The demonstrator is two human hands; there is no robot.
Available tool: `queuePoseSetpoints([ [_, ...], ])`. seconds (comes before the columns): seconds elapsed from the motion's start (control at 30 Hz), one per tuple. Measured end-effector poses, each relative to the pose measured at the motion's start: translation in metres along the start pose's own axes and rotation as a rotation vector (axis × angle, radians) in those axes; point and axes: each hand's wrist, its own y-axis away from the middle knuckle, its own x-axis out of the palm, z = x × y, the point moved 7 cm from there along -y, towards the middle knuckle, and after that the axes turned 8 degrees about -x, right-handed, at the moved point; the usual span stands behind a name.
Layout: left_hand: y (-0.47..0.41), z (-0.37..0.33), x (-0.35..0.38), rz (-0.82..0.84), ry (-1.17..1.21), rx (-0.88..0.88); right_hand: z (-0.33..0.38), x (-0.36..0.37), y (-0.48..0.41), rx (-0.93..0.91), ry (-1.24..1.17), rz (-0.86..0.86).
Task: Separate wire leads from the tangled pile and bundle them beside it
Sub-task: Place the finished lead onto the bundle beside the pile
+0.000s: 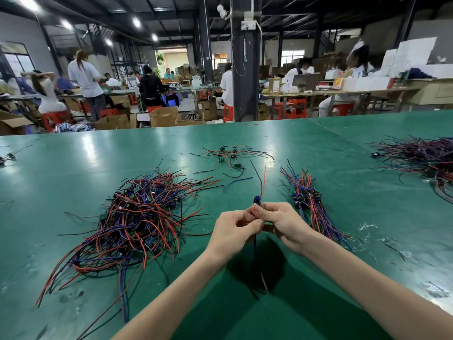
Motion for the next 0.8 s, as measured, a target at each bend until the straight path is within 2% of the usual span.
queuePoseSetpoints([
  [0.13,0.001,-0.002,0.001,-0.011,-0.053,0.045,0.003,-0.002,-0.002,-0.022,0.040,0.008],
  [0.37,0.001,-0.002,0.000,-0.050,-0.076,0.016,0.004,-0.010,-0.003,-0.030,0.191,-0.051],
  [0.57,0.003,0.000,-0.001,-0.071,-0.089,0.005,0.001,-0.011,-0.001,0.036,0.187,-0.062],
  [0.8,0.007,0.005,-0.002,-0.037,0.090,-0.072,0.007,-0.012,-0.004,-0.108,0.183,-0.203],
])
